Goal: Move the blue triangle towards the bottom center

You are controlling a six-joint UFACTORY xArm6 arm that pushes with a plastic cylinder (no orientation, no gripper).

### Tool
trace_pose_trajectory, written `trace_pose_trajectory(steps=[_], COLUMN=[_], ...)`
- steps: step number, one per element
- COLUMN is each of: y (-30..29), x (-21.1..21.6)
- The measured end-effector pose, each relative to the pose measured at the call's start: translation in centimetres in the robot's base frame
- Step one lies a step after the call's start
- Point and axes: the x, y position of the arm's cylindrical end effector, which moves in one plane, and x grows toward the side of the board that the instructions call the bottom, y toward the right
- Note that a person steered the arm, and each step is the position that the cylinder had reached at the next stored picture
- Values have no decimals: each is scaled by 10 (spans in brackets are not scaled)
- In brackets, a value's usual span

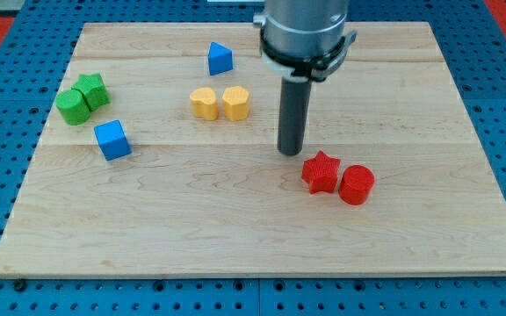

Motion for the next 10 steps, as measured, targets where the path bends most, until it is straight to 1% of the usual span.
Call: trace_pose_trajectory(steps=[1,2,3,5,6,7,10], y=[64,95,90,91,80,49,50], x=[15,15,3,42,17,-28,-28])
